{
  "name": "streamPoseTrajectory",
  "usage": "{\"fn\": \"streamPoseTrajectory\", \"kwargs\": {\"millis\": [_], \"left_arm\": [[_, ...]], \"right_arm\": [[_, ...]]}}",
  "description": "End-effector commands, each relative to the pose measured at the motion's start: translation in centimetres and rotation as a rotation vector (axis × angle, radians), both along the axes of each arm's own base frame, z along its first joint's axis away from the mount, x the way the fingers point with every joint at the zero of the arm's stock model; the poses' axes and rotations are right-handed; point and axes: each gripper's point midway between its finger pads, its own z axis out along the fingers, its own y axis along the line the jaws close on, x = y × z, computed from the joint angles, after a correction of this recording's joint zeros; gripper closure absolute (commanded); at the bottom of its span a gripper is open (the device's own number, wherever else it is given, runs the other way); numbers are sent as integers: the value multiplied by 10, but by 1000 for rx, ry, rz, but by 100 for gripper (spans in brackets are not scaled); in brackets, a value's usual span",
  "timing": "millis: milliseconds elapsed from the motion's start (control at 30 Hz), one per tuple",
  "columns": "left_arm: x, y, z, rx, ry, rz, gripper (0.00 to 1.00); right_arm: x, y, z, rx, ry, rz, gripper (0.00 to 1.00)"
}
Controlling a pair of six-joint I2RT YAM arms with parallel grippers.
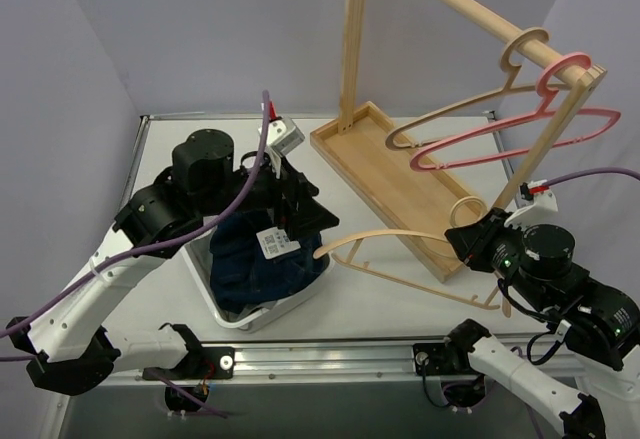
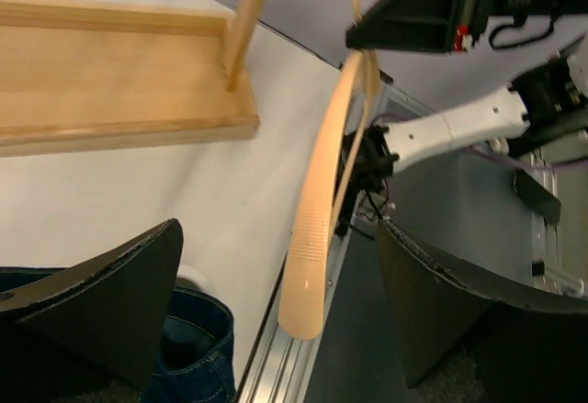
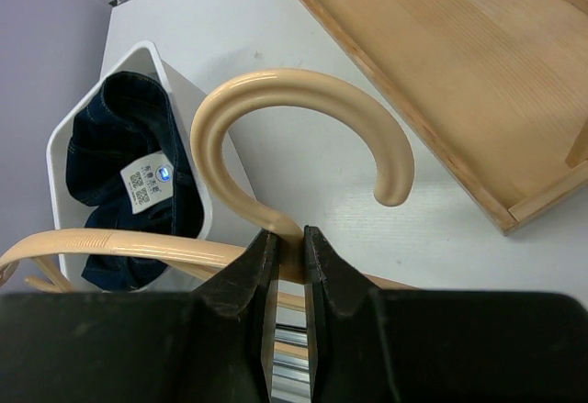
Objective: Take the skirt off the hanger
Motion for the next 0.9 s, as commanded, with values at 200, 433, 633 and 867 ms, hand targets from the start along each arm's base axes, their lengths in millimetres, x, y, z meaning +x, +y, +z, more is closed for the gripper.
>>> {"fn": "streamPoseTrajectory", "kwargs": {"millis": [200,433,633,867], "left_arm": [[-61,-26,-7,-2,-50,-343,6],[-62,-40,-25,96,-41,-319,6],[-61,-46,-34,154,-41,-293,5],[-60,-48,-48,230,-42,-279,28]], "right_arm": [[6,16,17,25,-16,58,100],[9,19,22,31,-26,58,100],[12,21,25,38,-34,61,100],[13,23,32,48,-44,65,100]]}}
